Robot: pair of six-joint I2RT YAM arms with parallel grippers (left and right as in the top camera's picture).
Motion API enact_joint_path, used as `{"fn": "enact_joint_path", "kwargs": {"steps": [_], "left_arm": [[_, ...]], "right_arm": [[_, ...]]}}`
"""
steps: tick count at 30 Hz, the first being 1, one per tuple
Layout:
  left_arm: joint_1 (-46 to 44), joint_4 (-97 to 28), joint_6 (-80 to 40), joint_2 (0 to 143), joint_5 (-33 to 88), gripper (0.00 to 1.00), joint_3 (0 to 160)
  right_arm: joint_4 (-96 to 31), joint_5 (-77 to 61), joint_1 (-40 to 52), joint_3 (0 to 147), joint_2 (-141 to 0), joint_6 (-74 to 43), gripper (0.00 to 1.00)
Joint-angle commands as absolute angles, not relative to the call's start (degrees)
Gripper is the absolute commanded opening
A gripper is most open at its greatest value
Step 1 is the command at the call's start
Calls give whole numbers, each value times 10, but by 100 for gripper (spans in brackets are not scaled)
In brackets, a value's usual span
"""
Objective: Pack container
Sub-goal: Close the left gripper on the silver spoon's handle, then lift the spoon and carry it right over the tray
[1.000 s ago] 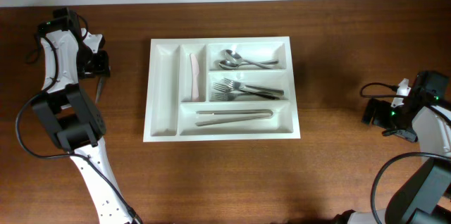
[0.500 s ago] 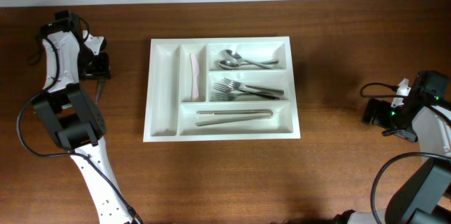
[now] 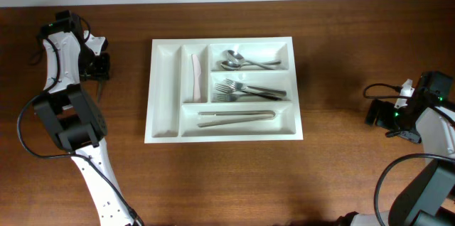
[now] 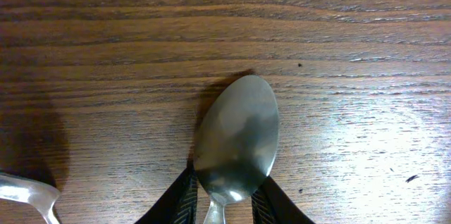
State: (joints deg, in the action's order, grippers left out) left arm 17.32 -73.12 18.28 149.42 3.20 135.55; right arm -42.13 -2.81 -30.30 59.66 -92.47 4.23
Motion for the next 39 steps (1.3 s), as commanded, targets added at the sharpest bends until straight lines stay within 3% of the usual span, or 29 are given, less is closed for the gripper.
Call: {"fn": "enact_joint_path", "kwargs": {"steps": [1,21,29,39], "left_arm": [[171,-729,190,1510,47,24,1358],[171,-735,189,1510,47,16,1358],[171,-740,189,1510,47,5,1358],[171,-742,189,1510,48,2,1359]], "right_arm": [[-422,-23,-304,595,-915,36,99],[-422,-23,-304,595,-915,36,99],[-422,-23,-304,595,-915,36,99],[-422,-23,-304,595,-915,36,99]]}}
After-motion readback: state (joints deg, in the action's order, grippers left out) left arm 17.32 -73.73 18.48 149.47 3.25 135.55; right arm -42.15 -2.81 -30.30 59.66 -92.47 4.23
